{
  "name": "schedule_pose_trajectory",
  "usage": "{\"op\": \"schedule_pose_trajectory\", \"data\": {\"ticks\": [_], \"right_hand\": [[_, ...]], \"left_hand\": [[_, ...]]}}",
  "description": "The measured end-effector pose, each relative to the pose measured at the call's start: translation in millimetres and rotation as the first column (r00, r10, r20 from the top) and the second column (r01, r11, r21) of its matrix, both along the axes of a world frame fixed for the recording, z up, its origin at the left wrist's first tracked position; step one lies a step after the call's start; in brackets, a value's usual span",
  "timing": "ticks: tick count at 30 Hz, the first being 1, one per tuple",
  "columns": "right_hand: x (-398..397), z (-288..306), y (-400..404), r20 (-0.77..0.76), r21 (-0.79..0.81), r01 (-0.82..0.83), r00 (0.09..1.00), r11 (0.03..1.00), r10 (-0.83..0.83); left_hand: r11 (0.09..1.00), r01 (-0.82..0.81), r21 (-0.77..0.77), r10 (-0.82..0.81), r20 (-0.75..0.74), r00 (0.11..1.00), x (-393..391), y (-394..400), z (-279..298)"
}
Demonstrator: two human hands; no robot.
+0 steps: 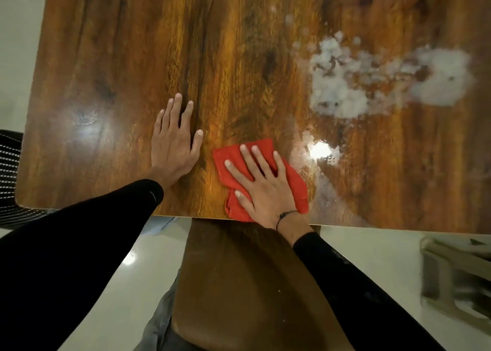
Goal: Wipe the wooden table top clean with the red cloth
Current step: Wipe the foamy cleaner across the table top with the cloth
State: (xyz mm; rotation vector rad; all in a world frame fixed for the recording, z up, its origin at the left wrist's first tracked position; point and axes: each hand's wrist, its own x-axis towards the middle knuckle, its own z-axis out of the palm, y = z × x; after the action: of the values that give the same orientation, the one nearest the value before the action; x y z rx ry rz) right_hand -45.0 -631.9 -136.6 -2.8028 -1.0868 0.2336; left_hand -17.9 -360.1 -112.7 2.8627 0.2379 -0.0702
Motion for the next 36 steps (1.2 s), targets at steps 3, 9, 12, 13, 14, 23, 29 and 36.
{"op": "schedule_pose_trajectory", "data": {"ticks": [3,9,12,13,14,23,29,36], "right_hand": [[-4,-1,-41,0.007,-0.020,-0.040,0.999,0.999,0.040],[30,-1,-93,0.053,-0.030,0.256,0.966,0.966,-0.255],[53,-4,-100,0.059,-0.030,0.522,0.852,0.852,-0.520],[55,-3,-101,0.055,-0.030,0.610,0.792,0.792,-0.608],[53,-2,-101,0.051,-0.025,0.689,0.725,0.725,-0.687],[-21,-3,-54,-0.010,-0.006,0.758,0.652,0.652,-0.758],[-19,-9,-124,-0.019,-0.007,0.248,0.968,0.969,-0.248],[32,-6,-167,0.017,-0.046,0.156,0.988,0.987,-0.155]], "left_hand": [[0.997,0.077,-0.027,-0.075,0.053,0.996,6,-39,6],[0.985,0.108,-0.132,-0.106,0.022,0.994,11,-131,1],[0.990,0.127,-0.055,-0.126,0.012,0.992,7,-133,-11],[0.990,0.132,-0.041,-0.132,0.014,0.991,8,-132,-12],[0.991,0.131,-0.030,-0.131,0.016,0.991,9,-132,-12],[0.994,0.111,-0.004,-0.111,0.022,0.994,11,-137,-14],[0.995,0.100,-0.002,-0.100,0.037,0.994,11,-141,-14],[0.996,0.090,-0.016,-0.090,0.024,0.996,9,-140,-13]]}}
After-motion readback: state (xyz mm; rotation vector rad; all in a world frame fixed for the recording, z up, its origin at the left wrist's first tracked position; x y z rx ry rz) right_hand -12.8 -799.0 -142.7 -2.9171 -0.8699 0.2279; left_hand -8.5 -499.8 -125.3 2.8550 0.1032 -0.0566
